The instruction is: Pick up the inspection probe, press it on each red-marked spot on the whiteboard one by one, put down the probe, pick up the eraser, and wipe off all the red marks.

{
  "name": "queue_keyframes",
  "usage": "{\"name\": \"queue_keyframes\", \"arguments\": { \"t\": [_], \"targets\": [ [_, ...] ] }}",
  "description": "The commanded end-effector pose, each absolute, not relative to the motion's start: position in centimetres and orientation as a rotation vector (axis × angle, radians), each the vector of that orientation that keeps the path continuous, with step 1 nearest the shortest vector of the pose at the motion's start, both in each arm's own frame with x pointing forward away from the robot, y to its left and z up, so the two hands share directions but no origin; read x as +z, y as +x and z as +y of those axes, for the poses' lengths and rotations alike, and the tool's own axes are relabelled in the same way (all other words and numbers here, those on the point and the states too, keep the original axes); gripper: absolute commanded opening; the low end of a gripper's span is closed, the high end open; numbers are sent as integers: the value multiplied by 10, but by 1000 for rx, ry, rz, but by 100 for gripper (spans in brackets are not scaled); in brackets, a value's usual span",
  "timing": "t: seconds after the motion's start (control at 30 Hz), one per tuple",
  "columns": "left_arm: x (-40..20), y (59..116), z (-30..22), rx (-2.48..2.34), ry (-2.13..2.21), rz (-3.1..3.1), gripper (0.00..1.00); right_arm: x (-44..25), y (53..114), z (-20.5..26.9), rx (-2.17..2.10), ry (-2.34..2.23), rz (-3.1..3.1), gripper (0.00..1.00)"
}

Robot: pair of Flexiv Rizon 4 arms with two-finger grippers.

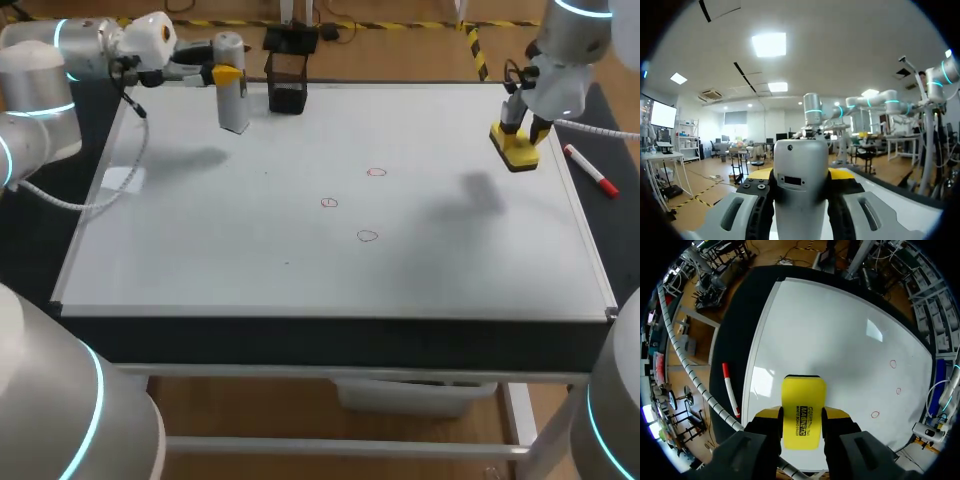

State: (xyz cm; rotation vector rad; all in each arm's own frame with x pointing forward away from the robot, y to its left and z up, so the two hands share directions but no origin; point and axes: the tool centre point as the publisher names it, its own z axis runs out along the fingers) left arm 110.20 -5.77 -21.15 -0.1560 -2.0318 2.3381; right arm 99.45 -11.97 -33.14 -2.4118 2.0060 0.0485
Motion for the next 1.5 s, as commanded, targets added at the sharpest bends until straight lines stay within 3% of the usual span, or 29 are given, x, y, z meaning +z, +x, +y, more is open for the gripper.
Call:
{"name": "queue_keyframes", "arguments": {
  "t": [0.03, 0.37, 0.9, 1.5],
  "targets": [
    [-204, 1096, -43, 2481, 243, -2205, 0, -330, 995, -121, 45, -2415, 2004, 0],
    [-209, 1103, -9, 2531, 358, -2204, 0, -330, 995, -121, 45, -2415, 2004, 0],
    [-210, 1101, -1, 2553, 401, -2193, 0, -328, 1004, -117, 19, -2465, 2018, 0],
    [-210, 1101, -1, 2553, 401, -2193, 0, -337, 922, 29, 45, -2740, 1547, 0]
  ]
}}
